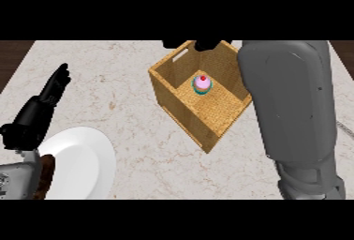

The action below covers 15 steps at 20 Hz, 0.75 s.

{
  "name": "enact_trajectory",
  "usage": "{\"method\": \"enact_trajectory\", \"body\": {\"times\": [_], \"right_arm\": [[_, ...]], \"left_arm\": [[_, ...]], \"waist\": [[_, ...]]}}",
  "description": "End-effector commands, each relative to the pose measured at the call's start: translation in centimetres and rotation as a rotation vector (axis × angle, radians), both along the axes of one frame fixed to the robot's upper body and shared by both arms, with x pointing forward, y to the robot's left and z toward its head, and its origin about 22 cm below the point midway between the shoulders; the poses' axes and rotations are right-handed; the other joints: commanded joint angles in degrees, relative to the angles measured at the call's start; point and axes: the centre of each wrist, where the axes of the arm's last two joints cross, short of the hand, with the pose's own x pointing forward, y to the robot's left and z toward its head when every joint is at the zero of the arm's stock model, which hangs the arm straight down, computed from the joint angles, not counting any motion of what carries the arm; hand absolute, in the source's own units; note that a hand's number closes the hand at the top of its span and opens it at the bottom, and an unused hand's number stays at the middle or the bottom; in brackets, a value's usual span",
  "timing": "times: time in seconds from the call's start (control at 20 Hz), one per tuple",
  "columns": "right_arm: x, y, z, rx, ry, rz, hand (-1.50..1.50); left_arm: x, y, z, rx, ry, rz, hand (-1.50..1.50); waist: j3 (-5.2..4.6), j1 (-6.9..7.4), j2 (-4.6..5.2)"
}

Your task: Pick the cupcake from the placemat and place it in the basket

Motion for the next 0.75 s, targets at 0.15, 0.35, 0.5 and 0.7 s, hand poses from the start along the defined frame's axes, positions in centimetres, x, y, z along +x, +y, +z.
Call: {"method": "enact_trajectory", "body": {"times": [0.15,0.35,0.5,0.7], "right_arm": [[-1.6,-3.2,2.5,0.307,-0.263,-0.282,-1.50],[-2.6,-6.4,1.5,0.403,-0.365,-0.415,-1.50],[-3.5,-8.8,2.0,0.437,-0.435,-0.498,-1.50],[-7.0,-14.2,0.7,0.433,-0.520,-0.602,-1.50]], "left_arm": [[-0.4,-0.3,-0.6,-0.001,-0.004,-0.006,0.00],[-0.5,-0.4,-0.9,0.002,0.005,0.007,0.00],[0.2,-1.1,-0.4,-0.007,-0.004,0.010,0.00],[-1.1,0.5,0.2,-0.010,0.010,0.020,0.00]], "waist": [[0.01,-0.37,0.11],[0.06,-1.13,-0.10],[0.05,-1.16,-0.05],[0.11,-1.38,-0.43]]}}
